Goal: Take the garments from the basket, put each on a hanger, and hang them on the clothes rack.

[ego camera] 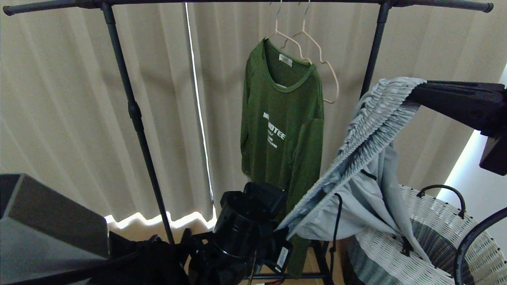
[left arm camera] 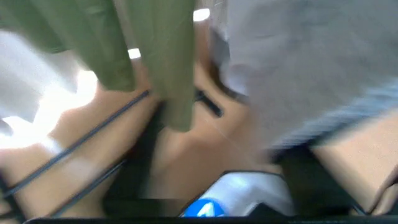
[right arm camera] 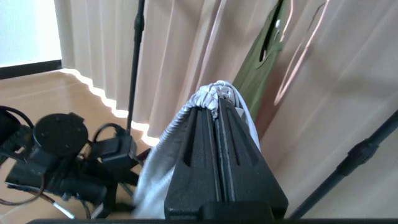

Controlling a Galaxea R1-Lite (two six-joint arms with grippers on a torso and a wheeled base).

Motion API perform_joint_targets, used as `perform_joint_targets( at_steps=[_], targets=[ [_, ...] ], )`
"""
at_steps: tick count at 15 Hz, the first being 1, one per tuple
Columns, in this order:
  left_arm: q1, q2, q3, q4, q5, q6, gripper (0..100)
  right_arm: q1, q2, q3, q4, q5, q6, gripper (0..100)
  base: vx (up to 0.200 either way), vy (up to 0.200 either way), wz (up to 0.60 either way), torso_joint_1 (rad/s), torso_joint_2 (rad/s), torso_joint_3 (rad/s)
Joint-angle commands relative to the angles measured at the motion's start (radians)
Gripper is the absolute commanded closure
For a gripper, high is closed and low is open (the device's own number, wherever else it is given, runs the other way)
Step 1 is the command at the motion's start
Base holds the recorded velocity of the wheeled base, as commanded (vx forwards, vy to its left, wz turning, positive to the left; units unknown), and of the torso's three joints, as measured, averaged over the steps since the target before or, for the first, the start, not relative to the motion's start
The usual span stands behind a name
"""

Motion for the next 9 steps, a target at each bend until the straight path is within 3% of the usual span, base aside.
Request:
perform_joint_targets(
  at_steps=[1, 2, 5, 9],
  targets=[
    [0.008, -0.061, 0.098, -0.054, 0.059, 0.032, 100, -0.006, -0.001, 0.002, -0.004, -0.003, 0.012, 100, 0.000, 0.000, 0.00, 0.000, 0.00, 0.000],
    [0.031, -0.111, 0.141, -0.117, 0.059, 0.047, 100, -0.026, 0.000, 0.004, -0.004, -0.003, 0.023, 100, 0.000, 0.000, 0.00, 0.000, 0.00, 0.000],
    [0.179, -0.303, 0.103, -0.061, 0.058, 0.175, 100, -0.061, 0.000, 0.012, -0.005, -0.003, 0.025, 100, 0.000, 0.000, 0.00, 0.000, 0.00, 0.000],
    [0.324, -0.466, -0.207, 0.298, 0.052, 0.216, 100, -0.061, 0.000, -0.022, -0.010, -0.003, 0.023, 100, 0.000, 0.000, 0.00, 0.000, 0.00, 0.000]
  ],
)
